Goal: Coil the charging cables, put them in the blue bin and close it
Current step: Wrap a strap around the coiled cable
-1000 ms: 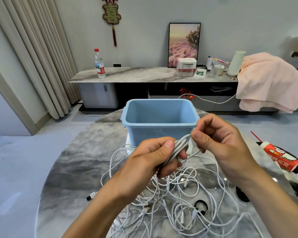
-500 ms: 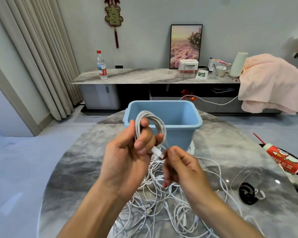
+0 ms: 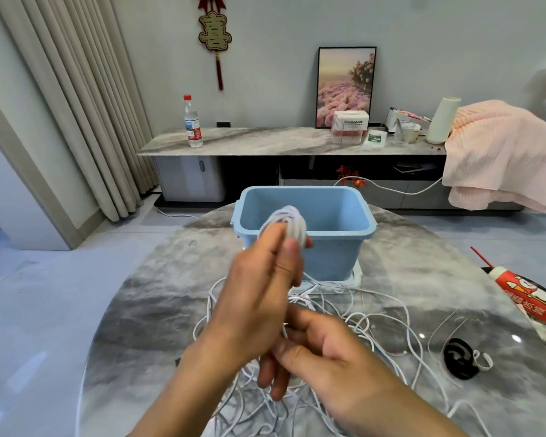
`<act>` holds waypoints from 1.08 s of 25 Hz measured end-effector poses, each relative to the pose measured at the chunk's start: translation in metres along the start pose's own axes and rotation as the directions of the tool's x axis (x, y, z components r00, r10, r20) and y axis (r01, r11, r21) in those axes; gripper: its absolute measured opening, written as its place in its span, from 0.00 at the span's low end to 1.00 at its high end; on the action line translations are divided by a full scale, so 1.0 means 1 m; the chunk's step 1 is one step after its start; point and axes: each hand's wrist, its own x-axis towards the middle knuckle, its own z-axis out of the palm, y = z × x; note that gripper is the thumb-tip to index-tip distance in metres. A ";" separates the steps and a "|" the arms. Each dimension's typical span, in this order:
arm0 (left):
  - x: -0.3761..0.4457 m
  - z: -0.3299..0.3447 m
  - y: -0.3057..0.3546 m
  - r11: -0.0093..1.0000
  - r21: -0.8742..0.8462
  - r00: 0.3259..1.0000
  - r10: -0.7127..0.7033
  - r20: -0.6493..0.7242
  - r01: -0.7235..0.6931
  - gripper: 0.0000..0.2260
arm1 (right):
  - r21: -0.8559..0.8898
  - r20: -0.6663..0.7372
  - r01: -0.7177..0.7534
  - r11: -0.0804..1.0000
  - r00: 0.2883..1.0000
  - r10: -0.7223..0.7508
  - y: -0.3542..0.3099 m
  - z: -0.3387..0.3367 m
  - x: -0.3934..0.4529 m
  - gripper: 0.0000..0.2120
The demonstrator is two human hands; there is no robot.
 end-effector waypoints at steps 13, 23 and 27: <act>0.006 -0.002 -0.001 0.996 -0.044 0.925 -0.061 0.375 0.084 0.16 | -0.946 -0.080 0.184 0.268 0.667 -0.741 -0.035 -0.058 -0.011 0.13; 0.002 0.004 0.010 0.449 -0.672 0.807 -0.280 0.520 0.589 0.13 | -0.218 -0.321 0.384 0.897 0.840 -0.438 -0.024 -0.072 0.016 0.21; 0.003 -0.003 0.012 0.136 -0.819 0.819 -0.250 0.516 0.557 0.15 | 0.088 -0.328 0.370 0.925 0.888 -0.324 -0.009 -0.072 0.024 0.21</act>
